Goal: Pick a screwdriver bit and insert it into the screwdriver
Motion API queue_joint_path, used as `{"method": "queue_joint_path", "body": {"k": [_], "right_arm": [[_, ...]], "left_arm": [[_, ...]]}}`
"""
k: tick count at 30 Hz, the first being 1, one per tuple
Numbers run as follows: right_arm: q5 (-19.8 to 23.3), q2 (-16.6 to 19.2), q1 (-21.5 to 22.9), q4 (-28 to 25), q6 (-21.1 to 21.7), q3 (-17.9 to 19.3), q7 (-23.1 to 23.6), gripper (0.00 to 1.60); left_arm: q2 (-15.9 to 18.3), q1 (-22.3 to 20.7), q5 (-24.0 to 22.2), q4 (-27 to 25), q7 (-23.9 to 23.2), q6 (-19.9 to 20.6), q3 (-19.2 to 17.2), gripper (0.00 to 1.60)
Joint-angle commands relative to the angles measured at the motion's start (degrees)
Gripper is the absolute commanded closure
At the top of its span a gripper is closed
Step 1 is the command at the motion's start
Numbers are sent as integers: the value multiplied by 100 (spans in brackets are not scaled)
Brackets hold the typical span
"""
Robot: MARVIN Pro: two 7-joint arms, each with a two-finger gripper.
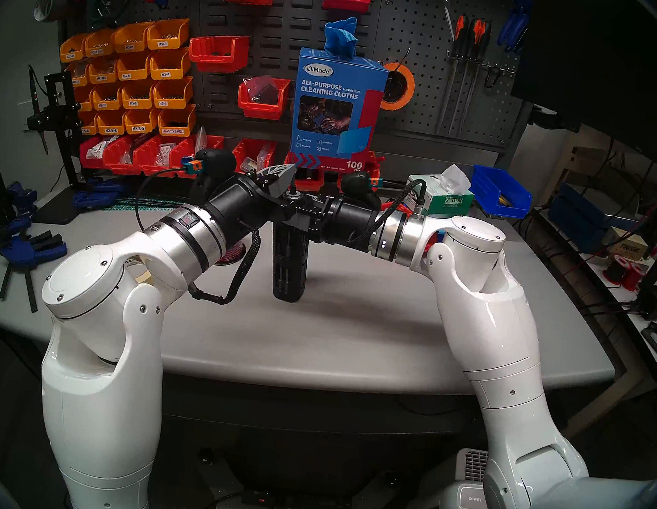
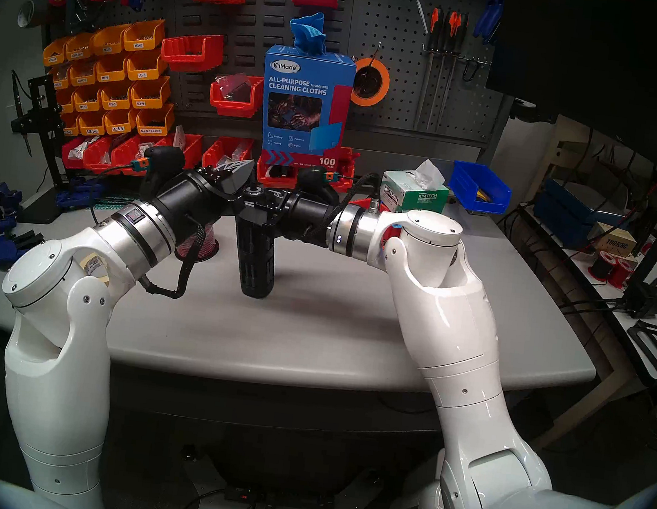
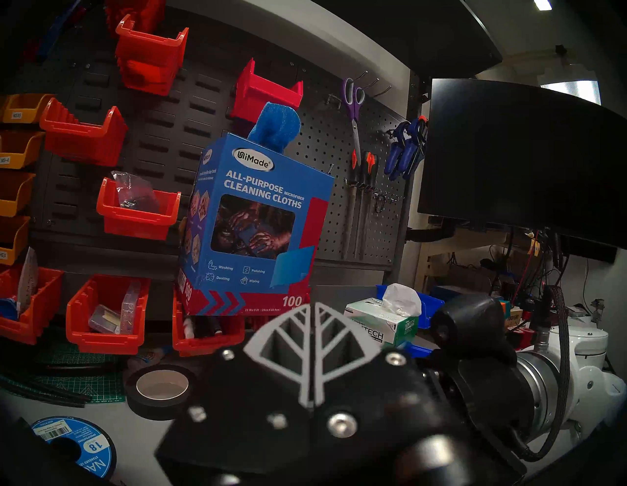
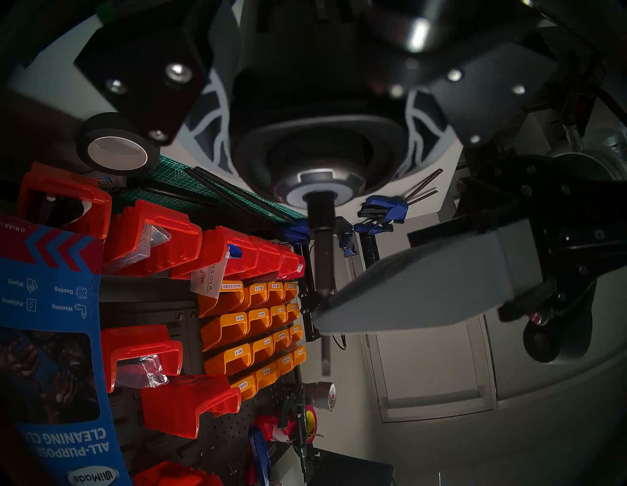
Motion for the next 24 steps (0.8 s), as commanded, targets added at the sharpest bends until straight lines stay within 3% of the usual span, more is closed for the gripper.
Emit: {"method": "queue_joint_path", "body": {"k": [1,24], "right_arm": [[11,11,-44,-5,60,-34,15,160],[20,8,-41,20,35,-26,-10,160]], "left_arm": [[7,-138,6,-119,-3,-89,-15,160],[-10,-110,-54,-176,-71,27,-11,160]]}}
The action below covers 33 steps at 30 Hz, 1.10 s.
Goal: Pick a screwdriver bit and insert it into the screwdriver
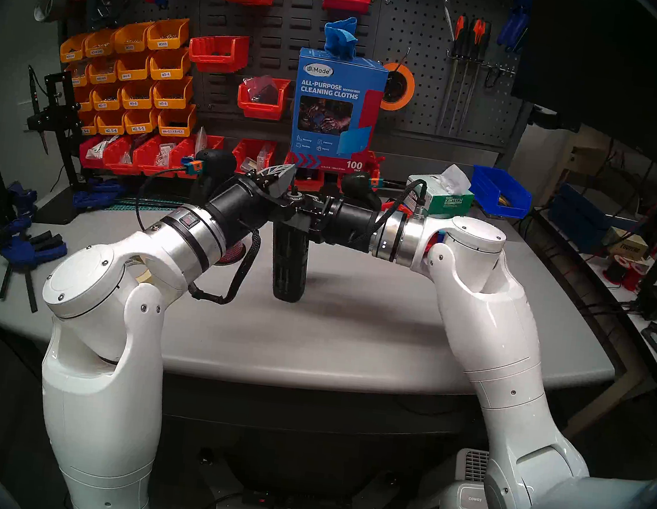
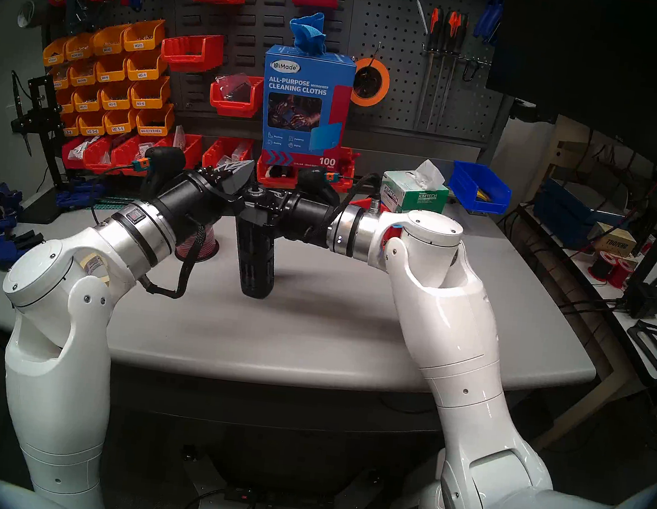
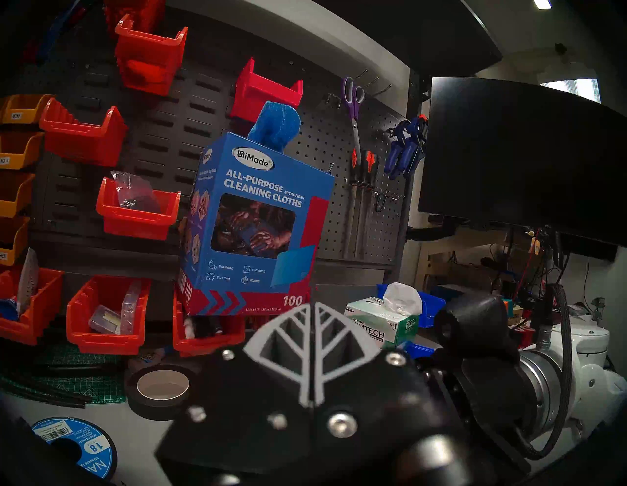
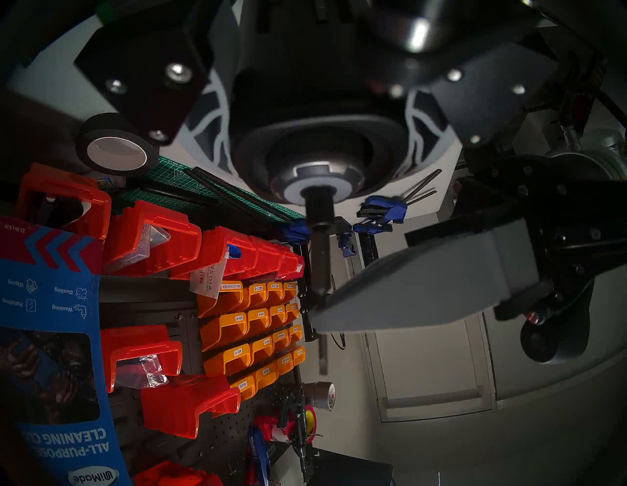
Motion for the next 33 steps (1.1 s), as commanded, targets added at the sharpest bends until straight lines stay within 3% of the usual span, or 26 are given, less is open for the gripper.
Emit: {"method": "queue_joint_path", "body": {"k": [1,33], "right_arm": [[-7,-9,-39,10,43,-27,-26,160],[48,13,10,53,76,-90,30,160]], "left_arm": [[-6,-98,-50,-187,-32,4,-10,160],[-11,-110,64,-122,-27,-67,-33,160]]}}
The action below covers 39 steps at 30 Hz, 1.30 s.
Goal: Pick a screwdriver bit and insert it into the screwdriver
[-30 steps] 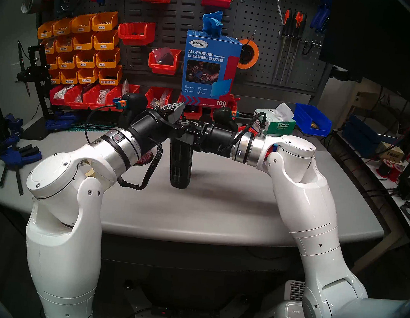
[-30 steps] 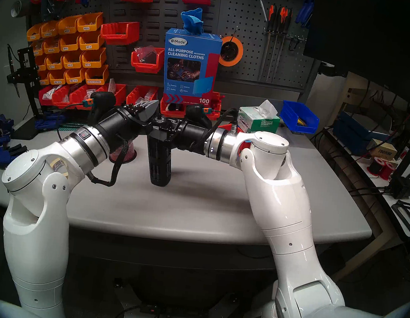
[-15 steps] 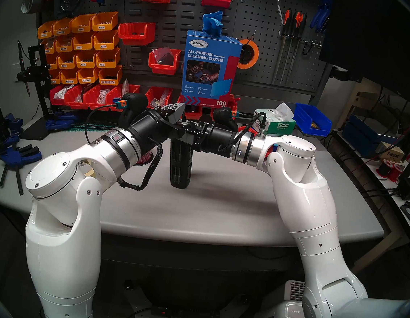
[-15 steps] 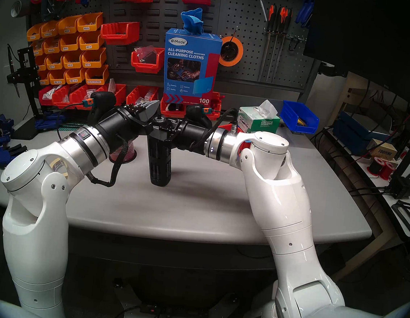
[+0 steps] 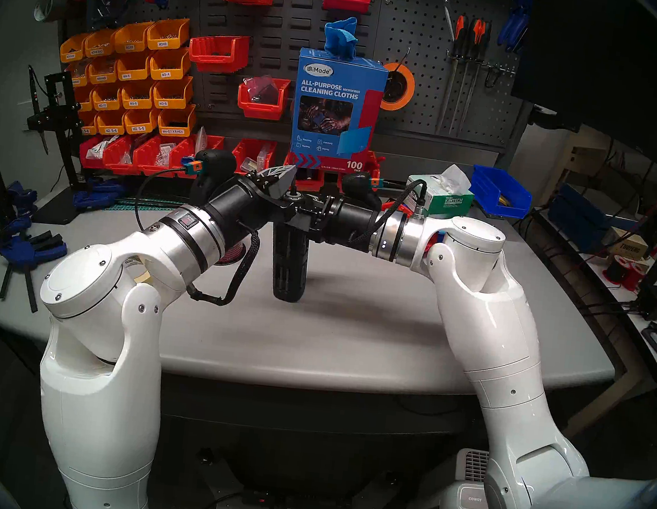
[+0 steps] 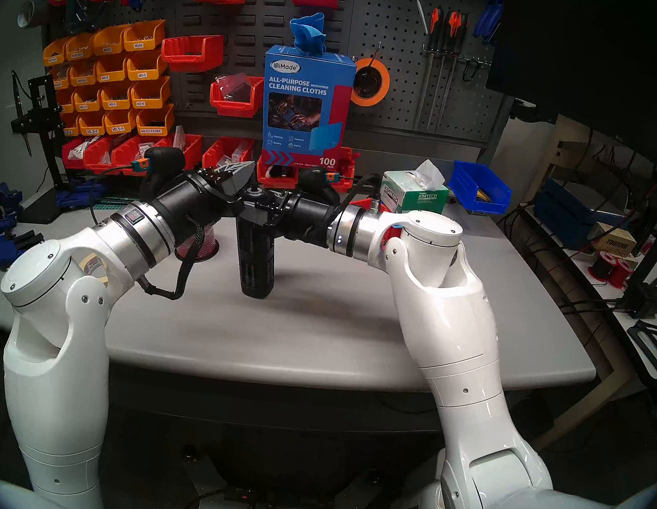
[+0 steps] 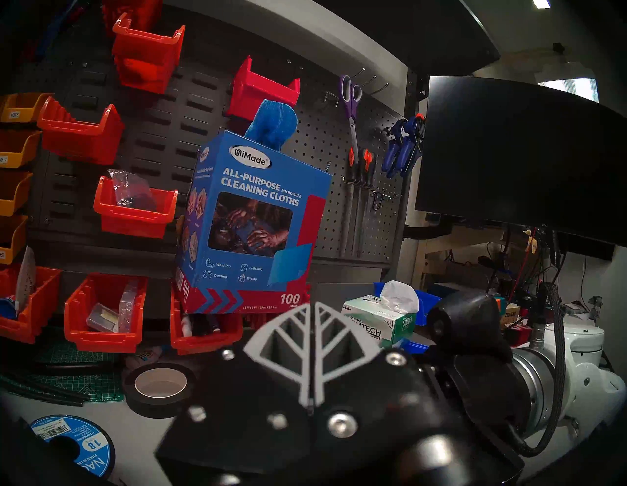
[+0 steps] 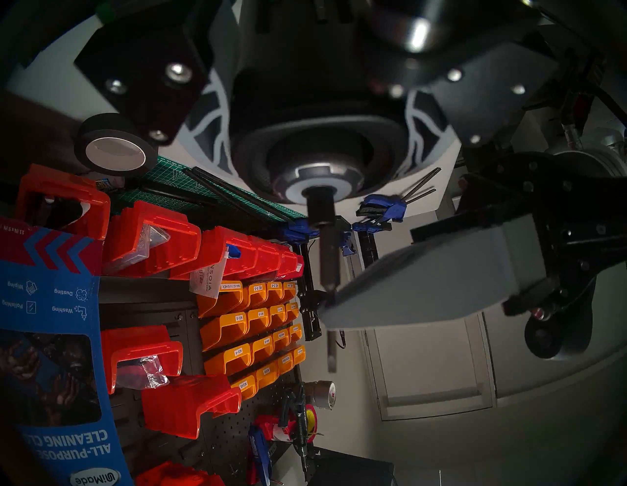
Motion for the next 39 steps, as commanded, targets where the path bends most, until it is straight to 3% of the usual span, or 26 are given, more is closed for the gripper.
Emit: {"method": "queue_joint_path", "body": {"k": [1,28,39], "right_arm": [[-2,14,-8,11,78,-76,38,160],[-1,-23,0,19,18,-56,12,160],[156,50,137,140,54,-66,295,160]], "left_arm": [[-7,-127,40,-102,39,-107,4,160],[53,83,-5,-186,-152,-109,-131,160],[101,-32,-45,-150,-244,-53,-117,160]]}}
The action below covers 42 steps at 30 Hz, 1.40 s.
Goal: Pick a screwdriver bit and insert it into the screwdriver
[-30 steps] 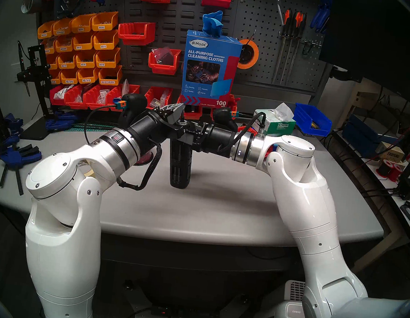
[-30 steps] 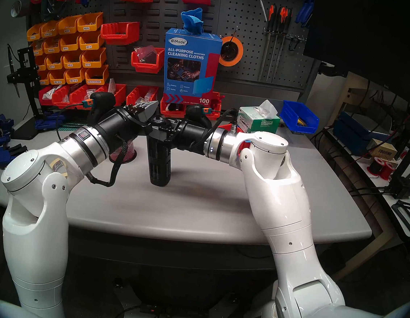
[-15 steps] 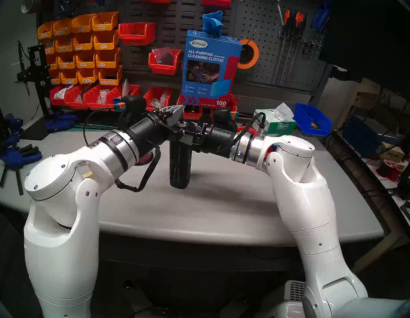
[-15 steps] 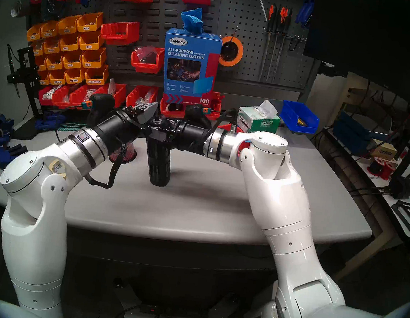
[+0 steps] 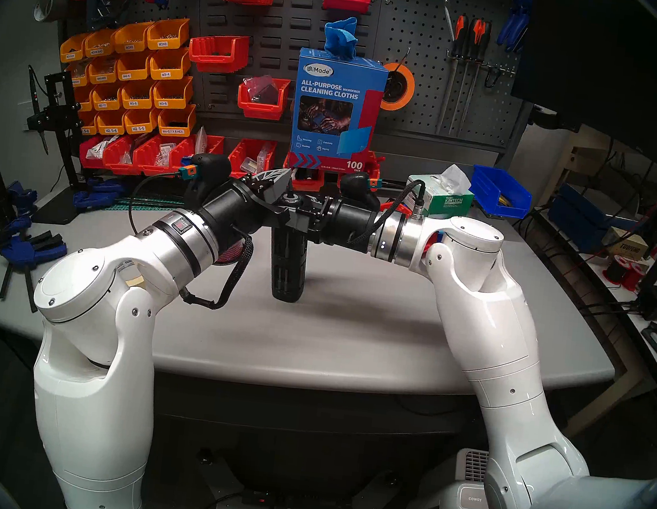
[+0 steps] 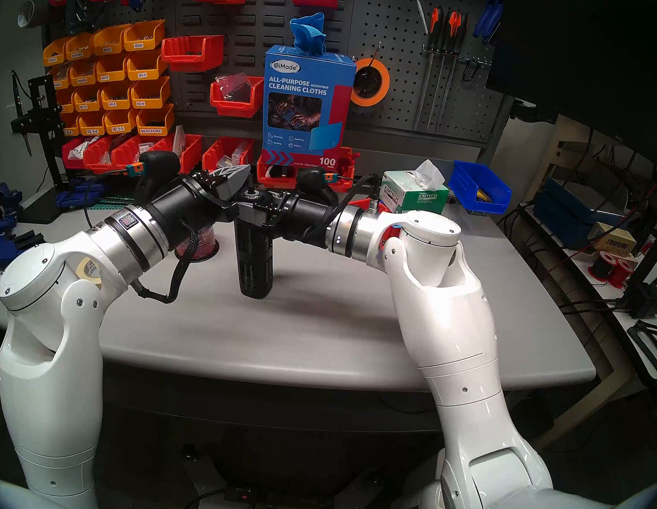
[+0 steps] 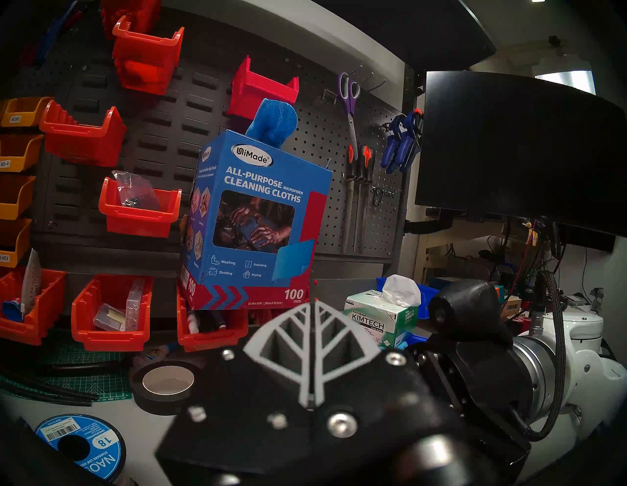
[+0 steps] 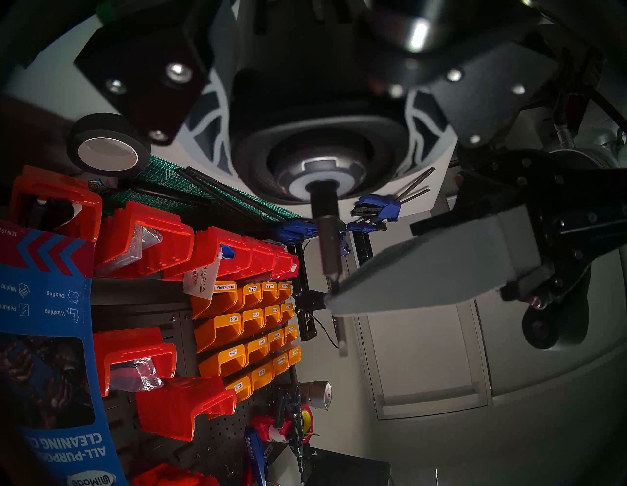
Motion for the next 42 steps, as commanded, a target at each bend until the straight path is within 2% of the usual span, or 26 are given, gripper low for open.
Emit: {"method": "queue_joint_path", "body": {"k": [1,15,28,42], "right_arm": [[71,63,115,43,75,-52,197,160],[121,213,364,174,116,-174,397,160],[150,281,501,270,89,-232,445,160],[101,256,428,209,-20,-239,255,160]], "left_arm": [[29,-179,-43,-80,-52,11,30,160],[95,-484,-115,20,-96,211,-112,160],[12,-459,-127,-15,-57,263,-239,160],[-93,-521,-517,-71,413,379,-229,160]]}}
